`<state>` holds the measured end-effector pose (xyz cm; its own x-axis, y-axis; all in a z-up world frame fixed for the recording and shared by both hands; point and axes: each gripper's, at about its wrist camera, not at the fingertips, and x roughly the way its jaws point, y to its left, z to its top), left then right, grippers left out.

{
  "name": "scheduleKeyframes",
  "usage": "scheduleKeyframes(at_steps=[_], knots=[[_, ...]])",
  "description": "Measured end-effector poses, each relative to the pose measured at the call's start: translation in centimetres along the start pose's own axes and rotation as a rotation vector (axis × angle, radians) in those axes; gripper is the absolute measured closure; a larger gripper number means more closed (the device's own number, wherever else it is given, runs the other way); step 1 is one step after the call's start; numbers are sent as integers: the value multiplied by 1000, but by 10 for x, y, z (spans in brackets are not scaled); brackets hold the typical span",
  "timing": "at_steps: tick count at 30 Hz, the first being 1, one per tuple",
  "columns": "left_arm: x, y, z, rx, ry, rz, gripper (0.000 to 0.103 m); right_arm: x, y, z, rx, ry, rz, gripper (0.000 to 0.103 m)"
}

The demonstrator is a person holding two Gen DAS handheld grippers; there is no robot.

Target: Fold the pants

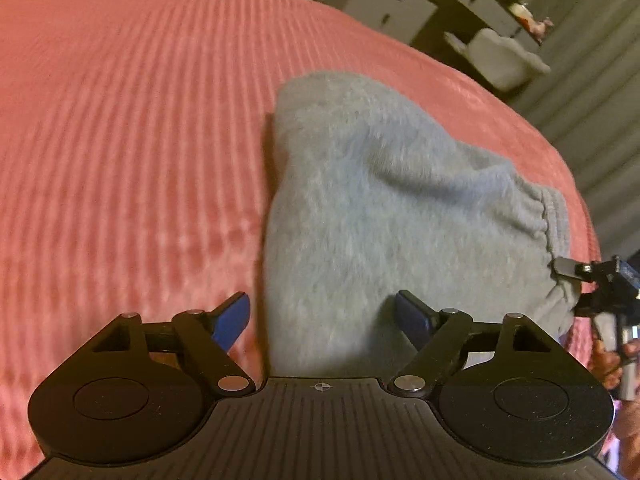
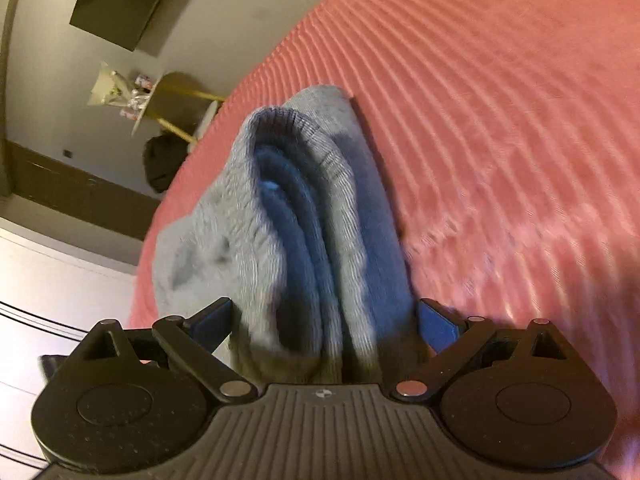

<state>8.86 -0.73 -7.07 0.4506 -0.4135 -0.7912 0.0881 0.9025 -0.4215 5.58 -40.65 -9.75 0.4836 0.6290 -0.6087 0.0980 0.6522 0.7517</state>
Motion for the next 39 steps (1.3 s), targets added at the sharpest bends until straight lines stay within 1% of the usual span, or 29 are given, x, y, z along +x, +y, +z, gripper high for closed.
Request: scheduleKeyframes(at_steps=[3, 4, 7, 10, 12, 13, 14, 15, 16, 17, 18, 19, 21, 22, 23, 25, 28, 29, 30, 31, 32, 33, 34, 35, 36, 37, 39], knots=[[19, 1, 14, -17, 39, -76, 17, 11, -2, 14, -9, 37, 40, 4], [26, -1, 18, -10, 48, -82, 14, 15, -1, 19, -15, 50, 58, 4], [41, -10, 25, 41, 48, -96, 14, 32, 5, 29, -34, 83, 76, 4], [50, -21, 28, 96, 38, -83, 18, 49, 15, 37, -15, 76, 86, 4], [52, -22, 30, 95, 33, -83, 19, 52, 18, 42, 2, 45, 111, 4], [52, -22, 30, 89, 27, -85, 23, 59, 22, 44, 7, 42, 106, 4], [50, -21, 29, 81, 24, -89, 27, 65, 27, 44, -16, 43, 84, 5], [48, -19, 29, 73, 18, -99, 37, 71, 34, 44, -56, 44, 62, 7], [45, -18, 28, 63, 14, -110, 45, 73, 43, 42, -99, 42, 31, 15], [43, -16, 27, 55, 10, -117, 48, 75, 48, 41, -131, 39, 3, 20], [40, -15, 25, 49, 6, -122, 53, 74, 53, 39, -157, 34, -22, 34], [38, -17, 25, 46, 4, -119, 58, 74, 56, 38, -160, 32, -26, 38], [31, -23, 30, 55, -12, -100, 64, 68, 63, 34, -169, 10, -63, 41], [28, -27, 33, 62, -20, -94, 66, 68, 73, 33, -202, -5, -94, 43], [24, -31, 37, 72, -32, -91, 67, 64, 82, 30, -236, -22, -107, 44], [16, -36, 45, 78, -59, -100, 69, 58, 101, 32, -280, -55, -87, 47], [4, -41, 61, 68, -105, -103, 72, 51, 122, 43, -305, -106, -48, 48], [1, -43, 68, 61, -123, -83, 72, 49, 128, 49, -302, -124, -40, 48], [0, -46, 74, 41, -140, -44, 70, 48, 131, 56, -293, -135, -35, 48], [0, -46, 82, 10, -147, 8, 57, 47, 132, 62, -286, -145, -38, 45], [0, -45, 87, -22, -147, 77, 54, 46, 132, 68, -279, -162, -61, 41], [-2, -44, 90, -36, -159, 144, 54, 44, 133, 73, -274, -188, -108, 33], [-6, -45, 89, -23, -174, 182, 52, 43, 132, 79, -269, -218, -174, 26], [-11, -46, 85, -7, -180, 196, 50, 41, 131, 83, -251, -239, -254, 24], [-15, -47, 80, 4, -181, 194, 45, 37, 129, 83, -235, -270, -290, 24], [-19, -48, 71, 16, -182, 184, 40, 29, 125, 80, -221, -304, -287, 22], [-25, -50, 51, 28, -186, 166, 36, 12, 114, 66, -165, -335, -228, 20]])
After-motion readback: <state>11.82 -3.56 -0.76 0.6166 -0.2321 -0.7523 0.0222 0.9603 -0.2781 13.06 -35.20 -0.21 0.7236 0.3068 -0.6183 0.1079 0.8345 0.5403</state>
